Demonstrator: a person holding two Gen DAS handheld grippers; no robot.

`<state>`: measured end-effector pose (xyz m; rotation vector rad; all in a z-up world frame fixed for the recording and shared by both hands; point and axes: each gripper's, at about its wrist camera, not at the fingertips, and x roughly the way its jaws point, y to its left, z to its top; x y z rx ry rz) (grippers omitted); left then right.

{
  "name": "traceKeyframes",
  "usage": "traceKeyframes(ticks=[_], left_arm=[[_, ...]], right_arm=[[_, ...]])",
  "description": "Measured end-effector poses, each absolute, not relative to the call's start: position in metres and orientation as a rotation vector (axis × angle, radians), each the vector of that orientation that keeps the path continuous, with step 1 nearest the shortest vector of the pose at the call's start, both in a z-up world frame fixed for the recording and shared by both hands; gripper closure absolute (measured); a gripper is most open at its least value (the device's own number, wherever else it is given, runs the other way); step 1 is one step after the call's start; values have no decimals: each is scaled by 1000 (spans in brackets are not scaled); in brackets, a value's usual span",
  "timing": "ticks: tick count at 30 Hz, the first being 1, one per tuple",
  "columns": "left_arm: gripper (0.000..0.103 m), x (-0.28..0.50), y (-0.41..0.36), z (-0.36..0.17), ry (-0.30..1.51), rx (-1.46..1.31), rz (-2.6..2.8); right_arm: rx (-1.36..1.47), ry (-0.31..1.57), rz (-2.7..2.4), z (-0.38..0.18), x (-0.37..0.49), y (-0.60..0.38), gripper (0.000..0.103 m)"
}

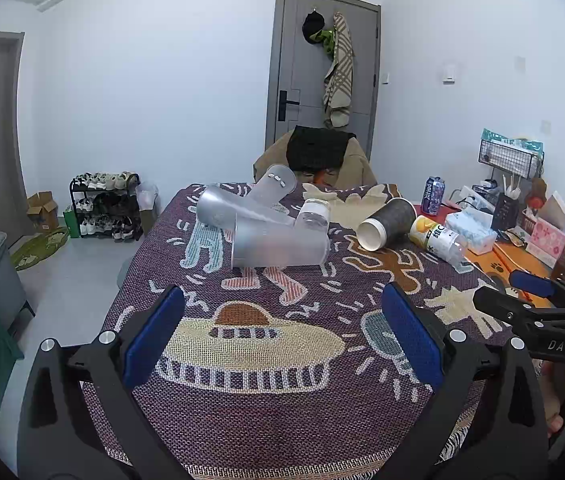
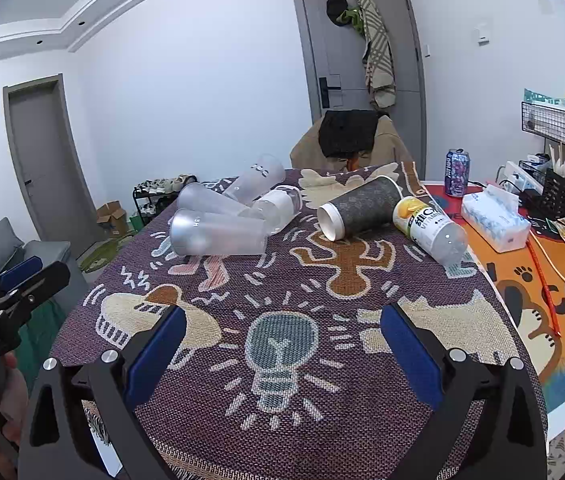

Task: Flip cup upright

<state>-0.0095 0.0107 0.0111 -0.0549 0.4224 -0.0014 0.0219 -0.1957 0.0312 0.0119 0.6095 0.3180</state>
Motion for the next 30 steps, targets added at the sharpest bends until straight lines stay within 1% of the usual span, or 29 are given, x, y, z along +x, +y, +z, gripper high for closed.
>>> traceKeyframes(ticks=[7, 8, 18, 27, 30], left_arm=[[5, -4, 11, 11, 434, -62, 21], [5, 0, 23, 12, 438, -70, 25], [5, 26, 53, 7, 466, -114, 86], [5, 51, 90, 1, 483, -169, 140], [5, 58, 102, 0, 486, -188, 155]], right_arm=[[-13, 611, 350, 34, 35, -186, 7], [-18, 610, 354, 34, 37, -185, 7], [-126, 622, 427, 41, 84, -150, 7], [-232, 645, 474, 47, 139, -108, 13], [-256, 668, 512, 47, 158, -92, 18]])
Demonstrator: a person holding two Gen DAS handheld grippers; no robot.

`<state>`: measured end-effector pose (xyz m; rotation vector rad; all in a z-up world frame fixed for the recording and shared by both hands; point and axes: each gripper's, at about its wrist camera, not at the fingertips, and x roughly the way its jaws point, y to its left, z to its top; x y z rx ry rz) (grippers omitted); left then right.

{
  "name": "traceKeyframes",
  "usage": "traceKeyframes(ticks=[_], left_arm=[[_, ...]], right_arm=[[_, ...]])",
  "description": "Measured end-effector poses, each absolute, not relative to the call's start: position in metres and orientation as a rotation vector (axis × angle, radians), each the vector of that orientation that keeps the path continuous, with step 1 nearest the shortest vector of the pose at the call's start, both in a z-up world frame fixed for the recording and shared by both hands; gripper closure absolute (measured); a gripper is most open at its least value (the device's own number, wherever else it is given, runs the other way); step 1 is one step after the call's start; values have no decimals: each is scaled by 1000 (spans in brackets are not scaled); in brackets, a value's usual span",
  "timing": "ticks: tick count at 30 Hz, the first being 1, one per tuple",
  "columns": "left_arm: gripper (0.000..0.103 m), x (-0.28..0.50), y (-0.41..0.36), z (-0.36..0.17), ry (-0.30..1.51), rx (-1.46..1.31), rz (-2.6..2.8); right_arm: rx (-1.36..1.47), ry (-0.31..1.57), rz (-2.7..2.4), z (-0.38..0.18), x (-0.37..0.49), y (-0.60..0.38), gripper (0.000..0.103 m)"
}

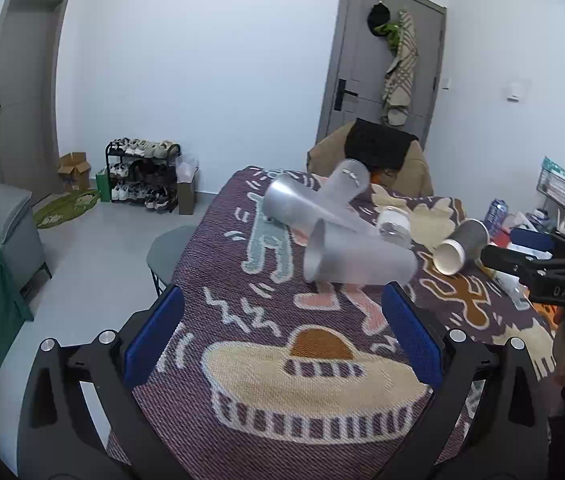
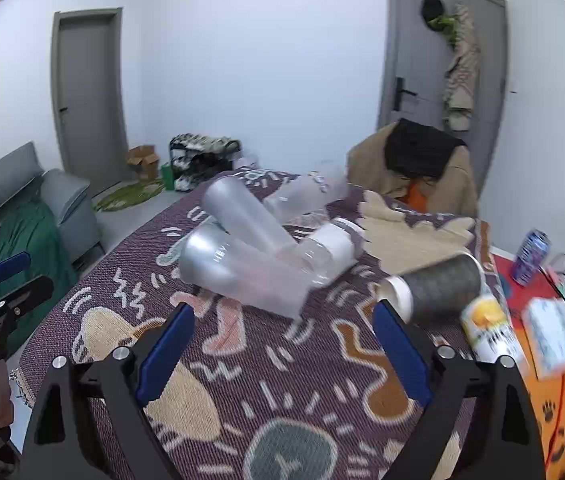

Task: Flip cup upright
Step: 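Reach the right gripper to the lying grey frosted cup and grasp it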

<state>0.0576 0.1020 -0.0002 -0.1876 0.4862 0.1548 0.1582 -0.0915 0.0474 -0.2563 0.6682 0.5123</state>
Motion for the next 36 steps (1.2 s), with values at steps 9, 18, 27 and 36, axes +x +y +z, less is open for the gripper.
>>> traceKeyframes(ticks=[9, 18, 27, 36], left_arm=[[5, 79, 140, -5, 504, -249, 193], [5, 108, 169, -13, 524, -287, 213], [5, 132, 186, -26, 556, -315, 235], [5, 143, 199, -44, 588, -332, 248]], right_arm=[[-340, 750, 618, 45, 214, -39, 27], [-403, 879, 697, 23, 280, 10, 37], [-462, 1015, 748, -12, 345, 52, 37], [-451, 1161, 788, -47, 397, 85, 36]])
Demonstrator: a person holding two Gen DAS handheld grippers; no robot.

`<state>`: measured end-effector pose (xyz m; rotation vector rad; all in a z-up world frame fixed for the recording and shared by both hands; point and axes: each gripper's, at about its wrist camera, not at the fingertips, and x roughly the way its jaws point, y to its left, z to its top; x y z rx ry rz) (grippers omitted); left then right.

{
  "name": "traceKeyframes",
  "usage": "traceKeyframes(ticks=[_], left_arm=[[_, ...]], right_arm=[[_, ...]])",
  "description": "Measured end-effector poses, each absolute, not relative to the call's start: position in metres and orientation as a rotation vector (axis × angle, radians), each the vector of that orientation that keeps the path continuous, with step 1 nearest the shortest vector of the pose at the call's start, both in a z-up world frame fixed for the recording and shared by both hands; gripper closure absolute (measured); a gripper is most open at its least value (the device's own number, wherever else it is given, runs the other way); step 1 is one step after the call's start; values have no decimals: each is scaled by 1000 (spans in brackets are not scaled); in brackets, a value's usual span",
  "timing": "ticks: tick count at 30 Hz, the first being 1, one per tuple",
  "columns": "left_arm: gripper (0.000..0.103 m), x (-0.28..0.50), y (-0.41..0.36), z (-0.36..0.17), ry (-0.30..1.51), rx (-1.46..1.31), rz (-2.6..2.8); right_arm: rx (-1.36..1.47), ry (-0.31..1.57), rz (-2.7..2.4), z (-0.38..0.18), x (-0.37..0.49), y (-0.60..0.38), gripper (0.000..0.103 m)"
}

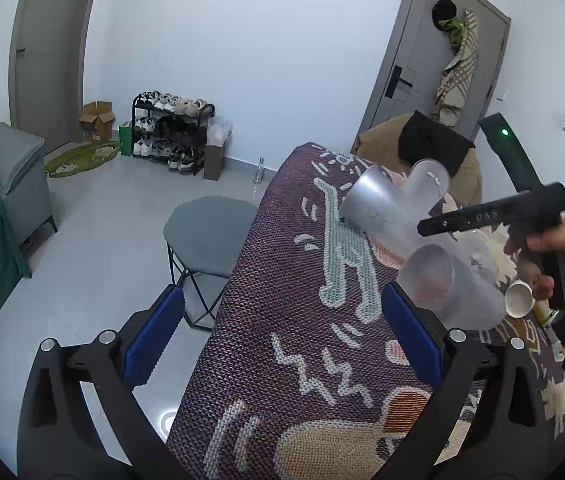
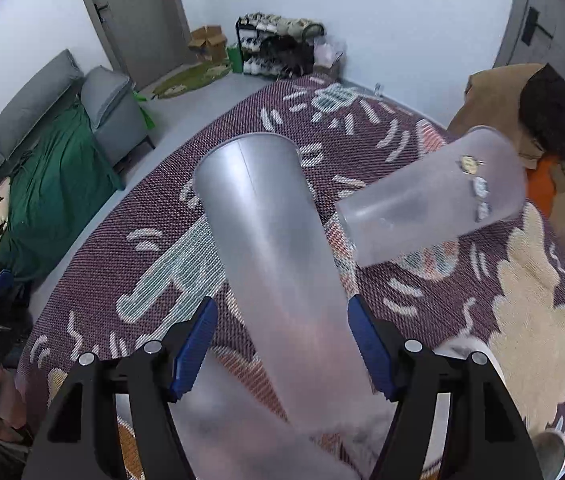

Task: Flip cup upright
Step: 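Reach the right gripper to the lying grey frosted cup and grasp it, then lift the grey frosted cup with the right gripper and swing it toward the left tool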

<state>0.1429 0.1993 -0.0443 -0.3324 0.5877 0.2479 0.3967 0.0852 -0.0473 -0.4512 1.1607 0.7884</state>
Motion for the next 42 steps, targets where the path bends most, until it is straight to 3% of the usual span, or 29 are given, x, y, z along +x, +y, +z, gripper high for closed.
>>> traceKeyframes(ticks=[10, 16, 30, 42], left_arm=[[5, 149, 213, -54, 607, -372, 270], [5, 146, 210, -50, 603, -369, 268], [5, 118, 188, -20, 539, -352, 239], [5, 101, 154, -4, 510, -335, 147]], right_arm=[[-481, 1288, 781, -85, 425, 110, 31], [-529, 1282, 769, -88, 423, 117, 37], [-514, 1099, 750, 8, 377, 77, 38], [-198, 1051, 796, 59, 287, -33, 38]])
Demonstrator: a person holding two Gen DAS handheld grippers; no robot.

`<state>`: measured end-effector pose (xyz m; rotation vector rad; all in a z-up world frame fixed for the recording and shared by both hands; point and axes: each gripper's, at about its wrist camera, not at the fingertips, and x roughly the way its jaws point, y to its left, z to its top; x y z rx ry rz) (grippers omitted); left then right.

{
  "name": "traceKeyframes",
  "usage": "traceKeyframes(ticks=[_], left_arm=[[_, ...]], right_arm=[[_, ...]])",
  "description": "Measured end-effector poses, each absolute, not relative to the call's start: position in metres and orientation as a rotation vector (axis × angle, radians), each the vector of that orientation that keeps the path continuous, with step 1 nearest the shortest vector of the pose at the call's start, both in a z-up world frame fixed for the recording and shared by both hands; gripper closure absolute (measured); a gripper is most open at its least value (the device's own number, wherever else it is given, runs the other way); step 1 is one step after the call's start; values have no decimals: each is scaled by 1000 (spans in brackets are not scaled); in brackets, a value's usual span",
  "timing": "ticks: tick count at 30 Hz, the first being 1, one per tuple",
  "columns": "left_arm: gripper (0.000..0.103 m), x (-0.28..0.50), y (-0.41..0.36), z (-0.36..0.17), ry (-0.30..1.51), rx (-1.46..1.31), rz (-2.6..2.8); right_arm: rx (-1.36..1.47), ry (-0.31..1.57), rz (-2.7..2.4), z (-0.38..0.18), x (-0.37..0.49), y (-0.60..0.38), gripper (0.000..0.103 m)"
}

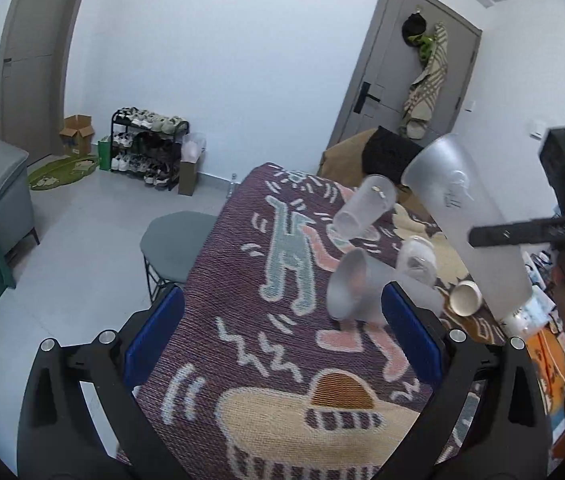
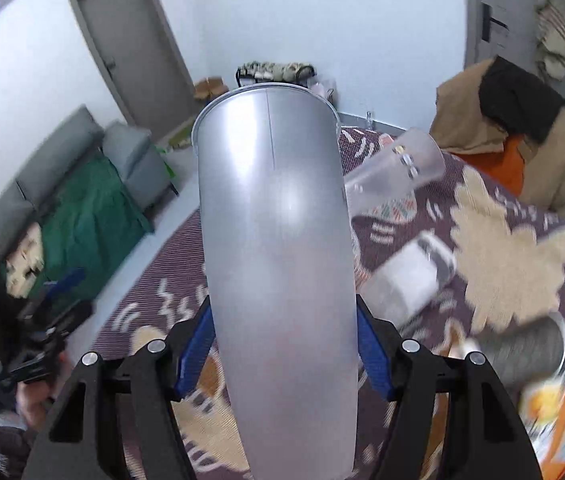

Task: Flip cup upright
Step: 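Lift the grey frosted cup with the right gripper and swing it toward the left tool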

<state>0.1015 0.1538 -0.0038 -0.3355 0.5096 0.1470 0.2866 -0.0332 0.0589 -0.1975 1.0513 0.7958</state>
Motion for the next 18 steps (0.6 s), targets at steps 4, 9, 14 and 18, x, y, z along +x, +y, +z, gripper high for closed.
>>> traceKeyframes(ticks=[4, 9, 14, 18], left_arm=[[5, 102, 141, -2, 517, -325, 113], [5, 111, 121, -6, 561, -289, 72], [5, 119, 94, -10, 596, -272, 6], [5, 127, 74, -14, 634, -264, -56]], right_arm=[[-51, 1049, 773, 54, 250, -74, 38], [125, 1048, 715, 29, 212, -117, 38], [232, 1053, 652, 5, 188, -147, 38], [290, 1060, 587, -12, 179, -169, 38]])
